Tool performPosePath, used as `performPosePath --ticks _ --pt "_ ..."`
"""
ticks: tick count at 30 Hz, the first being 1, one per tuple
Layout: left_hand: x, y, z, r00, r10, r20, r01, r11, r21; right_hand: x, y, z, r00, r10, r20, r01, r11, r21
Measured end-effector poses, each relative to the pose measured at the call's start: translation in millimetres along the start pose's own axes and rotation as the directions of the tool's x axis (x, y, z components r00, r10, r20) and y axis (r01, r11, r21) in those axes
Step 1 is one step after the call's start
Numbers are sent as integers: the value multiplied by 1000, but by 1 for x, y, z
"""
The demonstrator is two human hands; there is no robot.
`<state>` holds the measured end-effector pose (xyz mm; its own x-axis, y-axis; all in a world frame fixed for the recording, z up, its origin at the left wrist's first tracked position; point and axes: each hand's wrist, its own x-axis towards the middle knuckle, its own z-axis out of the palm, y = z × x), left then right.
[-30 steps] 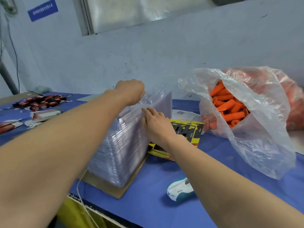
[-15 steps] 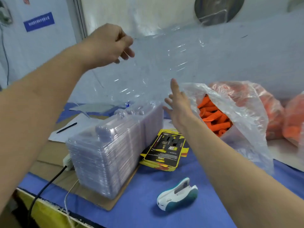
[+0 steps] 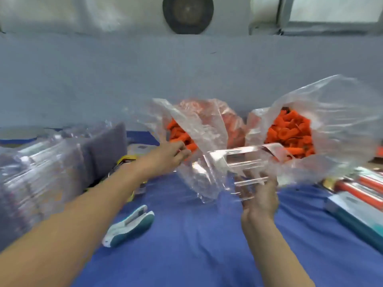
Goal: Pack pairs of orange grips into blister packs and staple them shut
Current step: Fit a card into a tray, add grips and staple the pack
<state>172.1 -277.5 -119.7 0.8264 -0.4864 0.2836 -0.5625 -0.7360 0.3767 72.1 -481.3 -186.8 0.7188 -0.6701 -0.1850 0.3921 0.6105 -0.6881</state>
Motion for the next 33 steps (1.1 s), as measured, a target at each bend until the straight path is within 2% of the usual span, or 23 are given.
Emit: performPosePath --ticks 2,4,5,7,9,11,13,15,16,18,19,21,24,26,28,33 --pt "0 16 55 994 47 94 -48 999 9 20 -14 -48 973 -79 -215 67 996 -63" --pt "0 29 99 981 92 171 -96 995 12 34 -28 -86 898 -190 -397 131 977 -171" --pt "0 33 116 974 111 199 -117 993 18 38 -33 -102 850 -245 -466 146 960 -239" --pt "-1 40 142 965 118 235 -125 992 18 45 -44 -125 780 -377 -500 200 907 -371" --pt "1 42 160 960 112 256 -119 993 12 48 -53 -140 740 -495 -454 266 837 -478" --pt "3 43 170 958 121 259 -127 992 7 48 -59 -147 673 -637 -376 280 689 -668" --pt "4 41 173 958 138 252 -132 990 -41 46 -60 -151 571 -798 -191 327 435 -839" --pt "1 38 169 967 141 214 -118 986 -119 43 -57 -147 478 -876 67 437 171 -883" --pt "-1 34 165 976 144 165 -119 982 -149 42 -55 -140 474 -858 197 518 91 -851" --pt "-9 23 156 990 134 42 -124 973 -195 41 -49 -117 544 -715 440 684 74 -726" --pt "-14 16 151 994 106 -11 -106 974 -202 41 -45 -105 572 -600 560 730 60 -681" --pt "-28 -1 143 997 37 -64 -48 984 -170 46 -35 -86 612 -329 719 748 -53 -661" --pt "-47 -24 139 1000 -8 -4 8 998 -61 60 -20 -74 699 39 714 706 -195 -680" --pt "-53 -34 138 999 -37 32 38 999 -25 65 -11 -71 729 186 659 683 -266 -680" --pt "-54 -39 136 996 -78 35 80 994 -75 69 -3 -69 740 236 630 672 -286 -683" --pt "-56 -47 136 996 -84 23 86 989 -118 77 5 -73 756 239 609 654 -290 -698"
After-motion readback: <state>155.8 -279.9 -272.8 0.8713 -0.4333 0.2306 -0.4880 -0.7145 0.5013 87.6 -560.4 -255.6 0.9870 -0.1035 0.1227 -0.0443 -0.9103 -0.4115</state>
